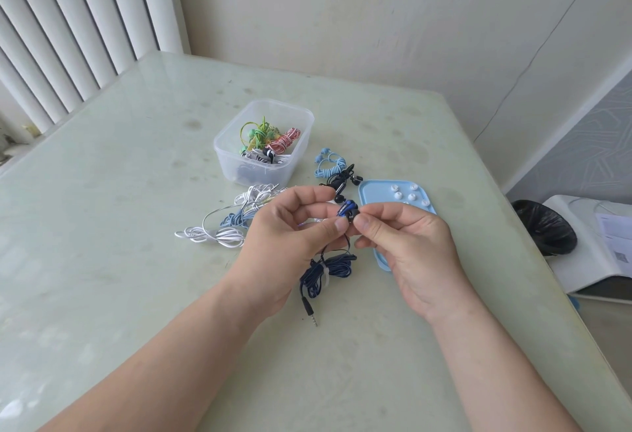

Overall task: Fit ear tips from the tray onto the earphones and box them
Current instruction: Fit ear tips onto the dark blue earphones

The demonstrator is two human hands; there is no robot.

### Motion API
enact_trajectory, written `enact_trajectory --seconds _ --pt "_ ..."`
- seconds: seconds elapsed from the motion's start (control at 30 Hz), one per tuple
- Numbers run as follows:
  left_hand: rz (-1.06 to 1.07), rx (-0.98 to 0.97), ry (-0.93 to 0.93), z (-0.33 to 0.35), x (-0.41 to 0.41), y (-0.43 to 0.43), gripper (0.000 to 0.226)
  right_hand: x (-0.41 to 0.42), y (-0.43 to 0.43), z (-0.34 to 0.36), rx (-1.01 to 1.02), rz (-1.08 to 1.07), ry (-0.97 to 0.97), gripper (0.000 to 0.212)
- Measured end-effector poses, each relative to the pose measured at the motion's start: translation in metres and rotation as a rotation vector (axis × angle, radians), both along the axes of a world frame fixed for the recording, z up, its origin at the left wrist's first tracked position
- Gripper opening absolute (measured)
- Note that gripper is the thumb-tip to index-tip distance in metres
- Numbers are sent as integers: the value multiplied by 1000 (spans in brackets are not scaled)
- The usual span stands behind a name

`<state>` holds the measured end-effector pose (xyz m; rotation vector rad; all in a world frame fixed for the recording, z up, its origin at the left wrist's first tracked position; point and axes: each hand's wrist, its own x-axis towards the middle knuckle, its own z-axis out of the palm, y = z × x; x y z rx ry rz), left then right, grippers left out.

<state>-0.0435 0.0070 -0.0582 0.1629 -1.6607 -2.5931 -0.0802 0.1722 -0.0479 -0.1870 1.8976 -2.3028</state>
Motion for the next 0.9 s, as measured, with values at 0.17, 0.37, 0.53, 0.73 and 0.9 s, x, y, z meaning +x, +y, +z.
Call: enact_trajectory --seconds 0.17,0.37,0.53,0.73,0.9 --pt "-2 -11 -1 1 1 0 32 -1 2 -1 36 37 12 13" --pt "8 -34 5 -1 1 1 29 -1 2 -5 31 70 -9 13" --pt "29 -52 12 -2 0 -1 23 2 -3 -5 73 32 47 21" --pt "34 -51 25 -2 1 1 23 1 -1 -6 33 16 31 8" --pt "31 -72 24 -4 0 1 23 0 0 -6 79 31 70 11"
